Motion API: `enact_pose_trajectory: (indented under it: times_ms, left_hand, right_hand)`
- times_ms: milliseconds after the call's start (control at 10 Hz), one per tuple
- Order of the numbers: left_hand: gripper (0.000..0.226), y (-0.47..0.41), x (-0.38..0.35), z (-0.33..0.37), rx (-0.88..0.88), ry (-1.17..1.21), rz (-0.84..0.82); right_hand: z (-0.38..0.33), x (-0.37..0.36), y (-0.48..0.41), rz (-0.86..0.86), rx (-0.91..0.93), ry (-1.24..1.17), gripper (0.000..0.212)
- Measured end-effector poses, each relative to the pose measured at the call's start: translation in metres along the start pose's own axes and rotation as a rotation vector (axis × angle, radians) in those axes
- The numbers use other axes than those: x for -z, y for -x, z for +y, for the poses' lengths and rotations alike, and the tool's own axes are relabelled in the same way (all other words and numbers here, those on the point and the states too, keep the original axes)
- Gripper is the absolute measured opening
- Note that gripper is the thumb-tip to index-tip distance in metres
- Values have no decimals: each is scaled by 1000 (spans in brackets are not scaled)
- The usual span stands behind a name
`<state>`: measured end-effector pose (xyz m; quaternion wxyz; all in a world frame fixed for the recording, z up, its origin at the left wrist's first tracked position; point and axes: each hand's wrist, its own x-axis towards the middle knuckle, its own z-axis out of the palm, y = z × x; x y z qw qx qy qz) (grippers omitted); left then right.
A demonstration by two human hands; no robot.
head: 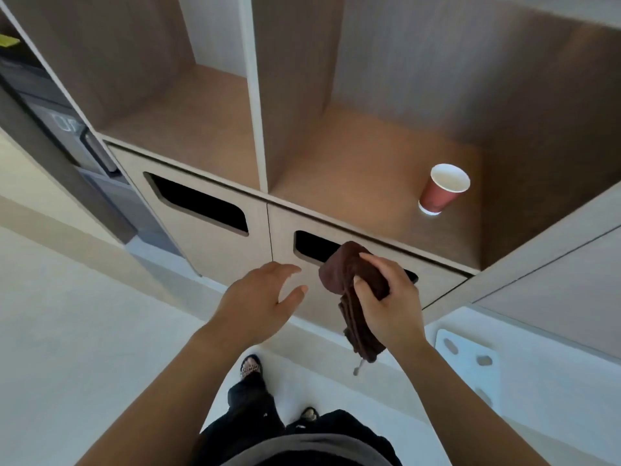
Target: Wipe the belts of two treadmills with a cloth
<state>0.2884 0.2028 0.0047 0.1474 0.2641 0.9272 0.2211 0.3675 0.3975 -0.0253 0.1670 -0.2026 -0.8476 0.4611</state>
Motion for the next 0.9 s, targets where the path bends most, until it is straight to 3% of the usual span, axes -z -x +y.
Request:
enact_pose_trajectory:
  times_ms: [300, 500, 700, 900]
  left_hand:
    - [43, -110, 41, 7, -208, -20, 10]
    - [46, -147, 62, -3, -279, -66, -13]
    - [48, -164, 79, -21, -277, -115, -1]
    - [48, -167, 75, -23, -270, -101, -3]
  right_hand:
    - [-22, 7, -92, 187, 12, 5, 35]
    - [-31, -5, -159, 295, 81, 134, 40]
    - [-23, -39, -201, 60, 1, 314, 42]
    - [-12, -45, -189, 66, 31, 270, 38]
